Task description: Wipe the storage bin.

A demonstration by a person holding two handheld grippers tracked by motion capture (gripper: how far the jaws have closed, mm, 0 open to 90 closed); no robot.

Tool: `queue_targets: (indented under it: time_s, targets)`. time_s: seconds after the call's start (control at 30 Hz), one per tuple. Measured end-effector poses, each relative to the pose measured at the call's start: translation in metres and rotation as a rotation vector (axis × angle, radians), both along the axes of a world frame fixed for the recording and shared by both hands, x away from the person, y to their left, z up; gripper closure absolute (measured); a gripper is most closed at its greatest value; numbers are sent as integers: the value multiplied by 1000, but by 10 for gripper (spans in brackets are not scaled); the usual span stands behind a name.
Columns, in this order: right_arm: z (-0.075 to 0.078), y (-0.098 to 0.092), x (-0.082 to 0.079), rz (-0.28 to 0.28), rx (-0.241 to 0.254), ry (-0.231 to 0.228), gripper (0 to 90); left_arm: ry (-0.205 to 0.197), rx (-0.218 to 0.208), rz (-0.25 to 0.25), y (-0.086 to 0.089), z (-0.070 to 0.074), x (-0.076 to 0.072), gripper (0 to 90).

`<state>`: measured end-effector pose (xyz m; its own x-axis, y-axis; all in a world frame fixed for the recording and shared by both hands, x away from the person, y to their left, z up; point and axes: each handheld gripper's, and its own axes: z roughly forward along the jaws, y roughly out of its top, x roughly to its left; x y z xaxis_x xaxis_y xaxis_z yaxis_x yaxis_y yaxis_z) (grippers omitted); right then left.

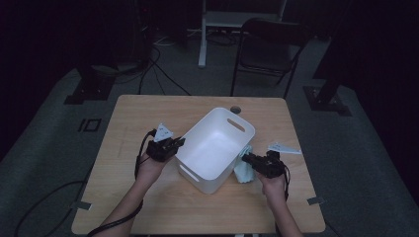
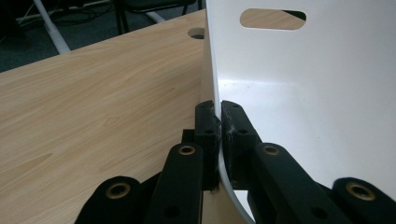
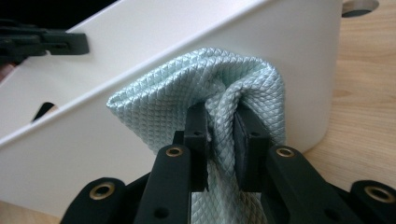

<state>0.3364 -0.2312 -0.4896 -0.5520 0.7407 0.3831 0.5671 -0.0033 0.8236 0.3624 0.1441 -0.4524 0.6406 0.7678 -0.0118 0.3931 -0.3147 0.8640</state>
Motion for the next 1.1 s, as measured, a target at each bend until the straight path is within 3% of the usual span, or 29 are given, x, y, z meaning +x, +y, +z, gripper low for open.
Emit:
queue_targets:
  time_s: [0.4, 0.53, 0.7, 0.93, 1.1]
  targets:
    - [-21, -2, 7, -21, -29, 52, 776, 0, -4, -9, -1, -1, 0, 854]
    - [-33, -2, 12, -31, -47, 89, 776, -1, 1, -7, -2, -1, 0, 855]
    - [-33, 0, 12, -38, -64, 108, 778, -2, -9, 23, -4, -1, -1, 857]
    - [-12, 7, -7, 27, -24, 52, 778, -8, -19, 49, -5, -3, -2, 858]
    - [10, 11, -22, 77, 16, -30, 776, -12, -9, 33, -6, -2, -2, 857]
